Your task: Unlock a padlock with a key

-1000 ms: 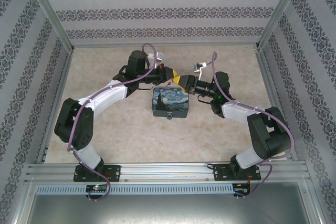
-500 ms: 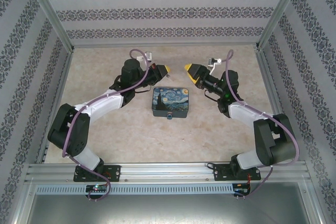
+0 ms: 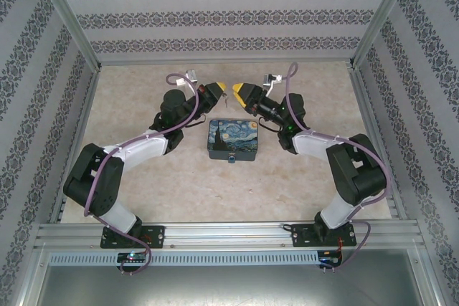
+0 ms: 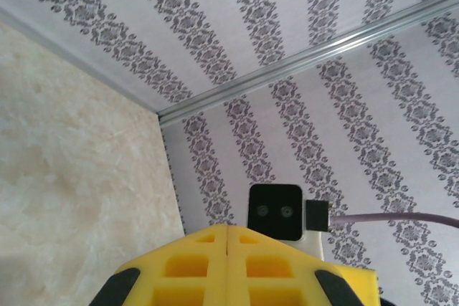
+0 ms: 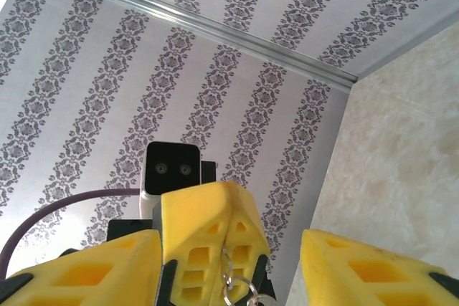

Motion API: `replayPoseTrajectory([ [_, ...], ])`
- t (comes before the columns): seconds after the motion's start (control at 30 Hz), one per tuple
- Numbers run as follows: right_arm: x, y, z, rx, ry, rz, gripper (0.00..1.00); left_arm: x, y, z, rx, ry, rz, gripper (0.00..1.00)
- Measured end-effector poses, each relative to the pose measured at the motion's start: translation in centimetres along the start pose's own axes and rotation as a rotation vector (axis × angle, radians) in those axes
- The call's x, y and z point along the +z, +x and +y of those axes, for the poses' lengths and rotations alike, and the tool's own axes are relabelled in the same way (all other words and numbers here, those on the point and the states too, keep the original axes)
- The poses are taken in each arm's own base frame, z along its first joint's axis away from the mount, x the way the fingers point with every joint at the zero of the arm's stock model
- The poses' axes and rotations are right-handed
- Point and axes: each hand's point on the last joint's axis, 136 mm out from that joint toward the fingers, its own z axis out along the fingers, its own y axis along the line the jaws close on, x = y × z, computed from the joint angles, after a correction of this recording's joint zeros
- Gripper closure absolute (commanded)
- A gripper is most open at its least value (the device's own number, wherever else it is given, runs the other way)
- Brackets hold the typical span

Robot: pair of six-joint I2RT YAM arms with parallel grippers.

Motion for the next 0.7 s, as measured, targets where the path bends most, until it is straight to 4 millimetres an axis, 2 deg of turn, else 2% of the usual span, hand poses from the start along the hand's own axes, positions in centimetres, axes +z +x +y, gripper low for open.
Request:
replayPoseTrajectory([
  [0.27,0.8,0.6,0.3,0.012,-0.035,0.005,0.53,0.0,-0.8,-0.8,0.011,0.029,-0.041,1.00],
  [0.7,1.9,1.5,1.0,0.022,-0.072,0.029,0.63,-0.1,-0.9,-0.9,0.013,0.034,-0.047,1.00],
])
